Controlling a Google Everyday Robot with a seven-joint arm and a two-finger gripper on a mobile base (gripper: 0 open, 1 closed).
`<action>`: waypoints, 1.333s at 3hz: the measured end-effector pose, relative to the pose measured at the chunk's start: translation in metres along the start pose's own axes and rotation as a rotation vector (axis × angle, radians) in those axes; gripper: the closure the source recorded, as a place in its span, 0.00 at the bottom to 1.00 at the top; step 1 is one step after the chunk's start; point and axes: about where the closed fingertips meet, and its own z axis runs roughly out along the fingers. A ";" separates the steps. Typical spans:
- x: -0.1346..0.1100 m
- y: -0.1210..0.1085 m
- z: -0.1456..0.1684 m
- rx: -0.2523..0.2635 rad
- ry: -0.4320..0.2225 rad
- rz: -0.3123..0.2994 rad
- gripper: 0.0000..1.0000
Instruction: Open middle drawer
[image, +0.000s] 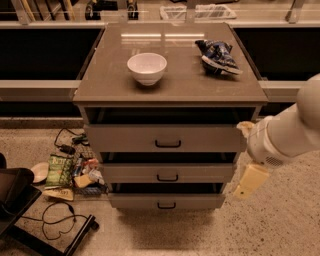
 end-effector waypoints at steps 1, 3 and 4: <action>0.018 0.010 0.082 -0.033 0.041 -0.003 0.00; 0.030 0.017 0.129 -0.036 0.066 -0.002 0.00; 0.032 0.020 0.158 -0.038 0.098 -0.029 0.00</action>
Offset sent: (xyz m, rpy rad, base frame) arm 0.0199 0.0196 -0.1883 -0.0766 0.0782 -0.0057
